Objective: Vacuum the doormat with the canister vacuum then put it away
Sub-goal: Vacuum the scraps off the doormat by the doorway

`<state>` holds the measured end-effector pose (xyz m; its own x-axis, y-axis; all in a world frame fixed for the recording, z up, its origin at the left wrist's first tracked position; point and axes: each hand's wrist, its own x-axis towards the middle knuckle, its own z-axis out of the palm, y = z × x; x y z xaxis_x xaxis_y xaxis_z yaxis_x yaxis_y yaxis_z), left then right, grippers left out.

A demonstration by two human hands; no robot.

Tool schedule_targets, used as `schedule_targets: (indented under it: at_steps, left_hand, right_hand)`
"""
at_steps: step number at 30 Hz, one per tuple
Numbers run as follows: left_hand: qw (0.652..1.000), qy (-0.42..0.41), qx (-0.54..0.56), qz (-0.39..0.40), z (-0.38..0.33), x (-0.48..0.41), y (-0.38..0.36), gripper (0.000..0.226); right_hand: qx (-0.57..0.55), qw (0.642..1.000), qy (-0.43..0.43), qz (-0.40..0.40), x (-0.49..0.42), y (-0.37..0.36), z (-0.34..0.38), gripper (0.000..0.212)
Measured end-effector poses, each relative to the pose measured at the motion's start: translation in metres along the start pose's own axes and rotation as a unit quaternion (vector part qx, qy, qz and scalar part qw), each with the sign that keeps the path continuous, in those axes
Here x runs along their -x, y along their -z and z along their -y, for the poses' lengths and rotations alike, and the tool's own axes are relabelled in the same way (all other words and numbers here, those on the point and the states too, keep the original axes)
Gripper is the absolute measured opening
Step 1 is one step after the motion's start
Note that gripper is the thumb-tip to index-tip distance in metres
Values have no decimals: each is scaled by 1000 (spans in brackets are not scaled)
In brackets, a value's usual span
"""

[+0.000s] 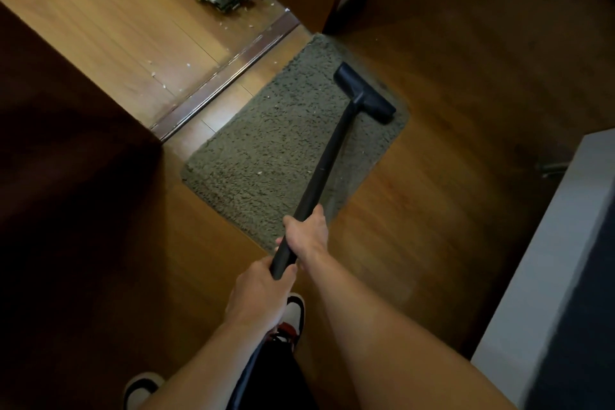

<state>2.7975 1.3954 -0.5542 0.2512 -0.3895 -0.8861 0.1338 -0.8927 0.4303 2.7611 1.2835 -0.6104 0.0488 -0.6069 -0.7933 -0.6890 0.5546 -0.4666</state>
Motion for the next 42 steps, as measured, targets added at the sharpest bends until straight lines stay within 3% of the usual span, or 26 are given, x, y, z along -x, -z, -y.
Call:
schedule_targets:
  at_steps: [8,21,33,42]
  left_hand:
    - [999,34,-40,5,70,42,41,21]
    - [994,-9,-105,-27,148,110,103,21]
    - [995,9,-92,-25,121,90,45,19]
    - [996,11,-87,-29,52,48,18,25]
  right_hand:
    - [-12,1000,-15,1,70,-57,-32,31]
    - [-65,997,-24,36,150,-136,-71,34]
    - [-87,996,-10,36,117,-87,-78,33]
    - [-79,997,-3,22,56,-40,-42,34]
